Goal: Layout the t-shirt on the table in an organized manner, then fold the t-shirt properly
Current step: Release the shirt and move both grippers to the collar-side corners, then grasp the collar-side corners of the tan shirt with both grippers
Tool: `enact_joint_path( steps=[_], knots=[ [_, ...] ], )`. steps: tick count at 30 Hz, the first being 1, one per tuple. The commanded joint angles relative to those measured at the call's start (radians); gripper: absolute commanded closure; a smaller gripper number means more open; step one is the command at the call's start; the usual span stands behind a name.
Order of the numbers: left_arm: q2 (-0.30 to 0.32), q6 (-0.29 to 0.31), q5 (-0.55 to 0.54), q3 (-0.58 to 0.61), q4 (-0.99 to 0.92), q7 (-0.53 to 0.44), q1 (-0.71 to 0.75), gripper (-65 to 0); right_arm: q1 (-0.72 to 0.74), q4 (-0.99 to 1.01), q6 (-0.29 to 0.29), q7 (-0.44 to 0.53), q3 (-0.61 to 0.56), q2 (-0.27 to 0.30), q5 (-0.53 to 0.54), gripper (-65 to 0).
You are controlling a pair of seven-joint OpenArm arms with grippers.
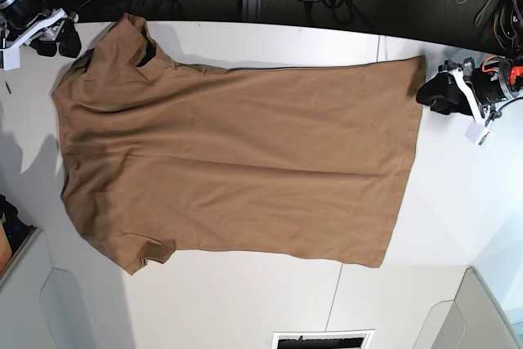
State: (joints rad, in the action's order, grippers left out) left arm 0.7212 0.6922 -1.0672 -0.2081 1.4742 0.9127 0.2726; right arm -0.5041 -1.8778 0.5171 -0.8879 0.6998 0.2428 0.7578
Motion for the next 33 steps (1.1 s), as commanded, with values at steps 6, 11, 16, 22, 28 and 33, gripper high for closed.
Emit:
enact_joint_path(
  steps=[6,11,16,22,28,33],
  knots=[
    [-0.024,0.006,0.002,-0.039,0.006,-0.018,0.019,-33.3,0.003,0.077,-0.001,0.084,-0.076,0.006,-0.018,-33.4],
    [-0.032,0.006,0.032,-0.040,-0.040,-0.036,0.018,-33.3,0.064,0.124,0.000,0.082,-0.098,0.003,-0.017,-33.4],
    [-0.032,0.006,0.047,-0.040,-0.099,-0.068,0.018,-33.3,0.108,0.130,0.000,0.076,-0.098,0.003,-0.016,-33.4],
    [-0.033,0.006,0.051,-0.039,-0.136,-0.092,0.018,-33.3,0.116,0.145,0.000,0.081,-0.103,0.003,-0.016,-33.4],
    [-0.072,0.006,0.092,-0.039,-0.165,-0.084,0.019,-33.3,0.132,0.199,0.000,0.087,-0.107,0.003,-0.014,-33.4],
    [-0.081,0.006,0.082,-0.039,-0.164,-0.031,0.057,-33.3,0.135,0.216,0.000,0.081,-0.107,0.003,-0.014,-33.4]
  ],
)
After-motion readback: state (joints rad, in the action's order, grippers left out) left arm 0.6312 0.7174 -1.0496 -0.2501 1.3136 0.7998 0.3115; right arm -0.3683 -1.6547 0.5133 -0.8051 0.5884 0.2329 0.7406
